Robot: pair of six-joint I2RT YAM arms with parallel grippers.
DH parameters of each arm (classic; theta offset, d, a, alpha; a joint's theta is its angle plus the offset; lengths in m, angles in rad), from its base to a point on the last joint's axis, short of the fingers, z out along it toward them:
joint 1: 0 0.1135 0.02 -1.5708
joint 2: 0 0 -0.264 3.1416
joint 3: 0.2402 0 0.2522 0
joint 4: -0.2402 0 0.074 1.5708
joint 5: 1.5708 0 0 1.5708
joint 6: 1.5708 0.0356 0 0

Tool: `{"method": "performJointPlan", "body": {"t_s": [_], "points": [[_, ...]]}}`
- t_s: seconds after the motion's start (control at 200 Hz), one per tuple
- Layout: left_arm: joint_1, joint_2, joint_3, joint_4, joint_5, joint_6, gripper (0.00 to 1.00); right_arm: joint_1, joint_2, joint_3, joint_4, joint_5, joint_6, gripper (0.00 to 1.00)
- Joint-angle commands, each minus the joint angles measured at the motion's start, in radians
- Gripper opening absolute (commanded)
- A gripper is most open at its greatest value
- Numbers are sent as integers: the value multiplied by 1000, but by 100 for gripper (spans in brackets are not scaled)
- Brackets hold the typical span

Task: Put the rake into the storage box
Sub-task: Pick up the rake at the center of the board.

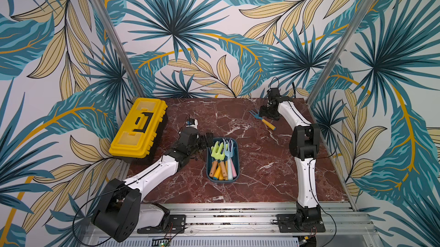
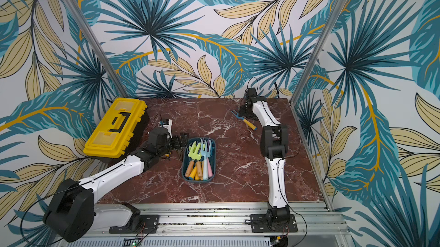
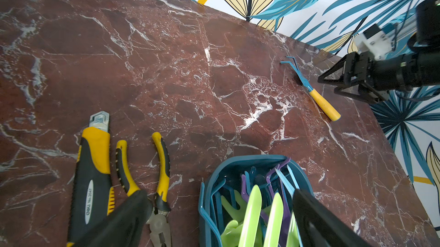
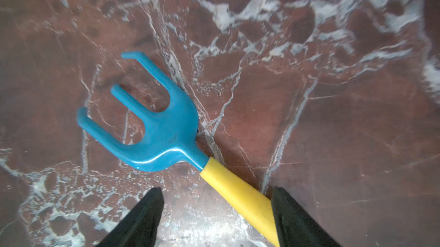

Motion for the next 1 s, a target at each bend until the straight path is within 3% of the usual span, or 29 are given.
{"method": "performJointPlan", "body": {"t_s": [0.0,0.15,0.2,0.426,0.586,0.836,0.992], "points": [[7,-27,-29,14,-7,4,100,0,37,17,-86,-67,-28,74],[7,-26,-29,15,-7,4,100,17,0,-44,-96,-122,-39,65],[7,-24,-28,17,-7,3,100,30,-19,-69,-96,-112,-49,60],[7,-33,-30,13,-7,1,100,54,-42,-88,-109,-51,-52,55],[7,-43,-32,11,-7,3,100,64,16,-18,-155,-17,-77,51],[7,-44,-33,12,-7,4,100,142,95,104,-243,143,-159,48],[7,-45,-33,11,-7,4,100,148,133,156,-270,149,-155,48]]}}
